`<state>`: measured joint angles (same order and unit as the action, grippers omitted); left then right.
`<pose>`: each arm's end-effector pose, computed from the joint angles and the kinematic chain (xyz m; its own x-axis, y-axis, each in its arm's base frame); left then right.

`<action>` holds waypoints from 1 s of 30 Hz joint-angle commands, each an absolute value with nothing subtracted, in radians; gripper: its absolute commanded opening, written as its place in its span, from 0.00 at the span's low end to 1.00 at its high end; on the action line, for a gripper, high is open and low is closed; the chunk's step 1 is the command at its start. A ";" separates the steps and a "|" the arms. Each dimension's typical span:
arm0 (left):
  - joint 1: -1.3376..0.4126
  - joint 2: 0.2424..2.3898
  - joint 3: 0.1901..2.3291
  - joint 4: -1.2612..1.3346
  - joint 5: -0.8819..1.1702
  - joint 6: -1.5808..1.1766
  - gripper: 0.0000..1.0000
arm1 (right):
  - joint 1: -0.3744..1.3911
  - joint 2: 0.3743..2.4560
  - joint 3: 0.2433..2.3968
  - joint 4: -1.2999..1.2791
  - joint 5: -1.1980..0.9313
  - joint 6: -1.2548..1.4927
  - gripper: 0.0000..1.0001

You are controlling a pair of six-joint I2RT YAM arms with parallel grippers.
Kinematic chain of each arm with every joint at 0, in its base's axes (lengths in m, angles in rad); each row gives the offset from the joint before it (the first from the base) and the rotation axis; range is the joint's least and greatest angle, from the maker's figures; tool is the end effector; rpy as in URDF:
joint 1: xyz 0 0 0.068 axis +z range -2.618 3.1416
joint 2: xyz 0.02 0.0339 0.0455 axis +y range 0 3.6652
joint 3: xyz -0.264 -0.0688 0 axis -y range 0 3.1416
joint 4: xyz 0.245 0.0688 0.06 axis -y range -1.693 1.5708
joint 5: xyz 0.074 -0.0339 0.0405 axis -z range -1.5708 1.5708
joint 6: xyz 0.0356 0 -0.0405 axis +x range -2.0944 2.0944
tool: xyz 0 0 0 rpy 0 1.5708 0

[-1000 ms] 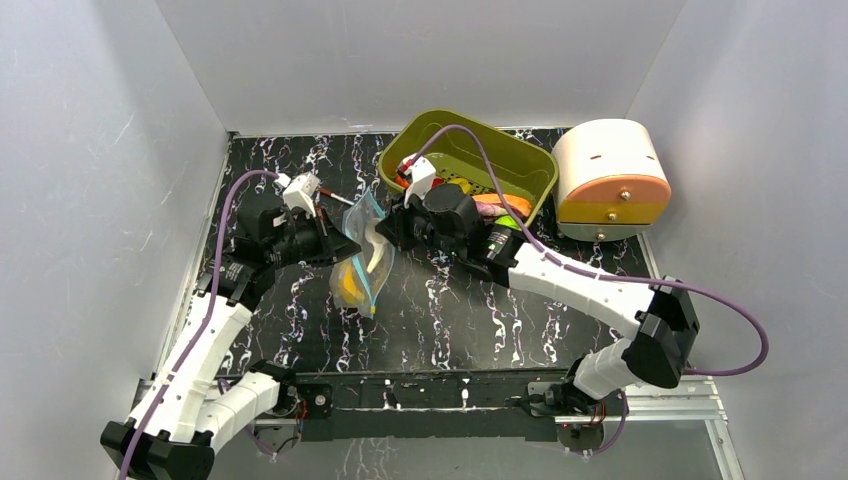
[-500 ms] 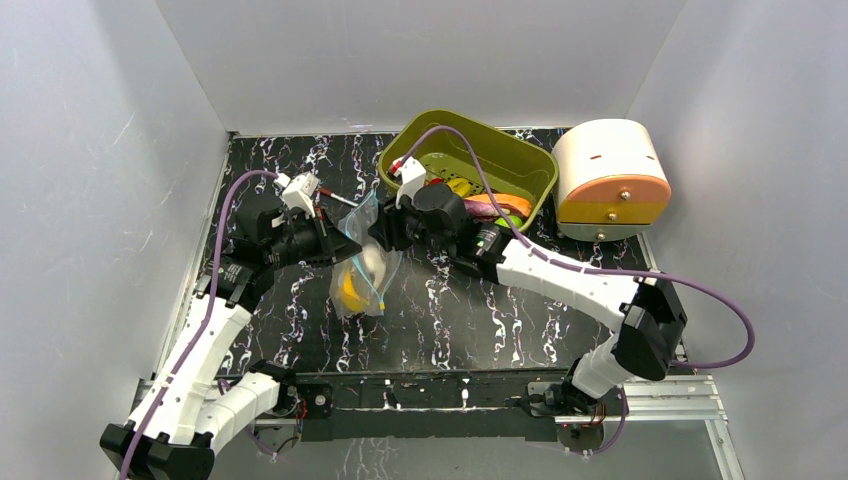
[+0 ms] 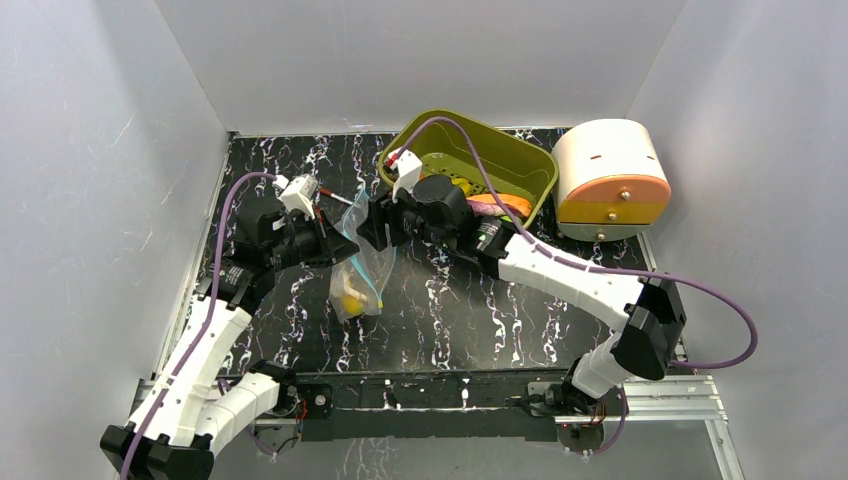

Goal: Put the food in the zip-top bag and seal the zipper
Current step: Place the fake vegetable in the zipper food storage bag, then pick up the fake fruit from the bin.

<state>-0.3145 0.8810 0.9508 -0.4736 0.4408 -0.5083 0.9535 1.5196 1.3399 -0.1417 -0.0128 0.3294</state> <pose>0.1759 -0.0732 0.3524 -0.6442 -0.2533 -0.7217 0.3885 0.7044 -0.5940 0.2093 0.2957 0.3578 -0.4391 -0.0597 -0.8965 -0.7190 0.6216 0.3107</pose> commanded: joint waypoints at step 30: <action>-0.318 0.945 1.101 -0.629 0.036 -0.175 0.00 | 0.404 1.849 1.783 -0.587 -0.057 -0.067 0.66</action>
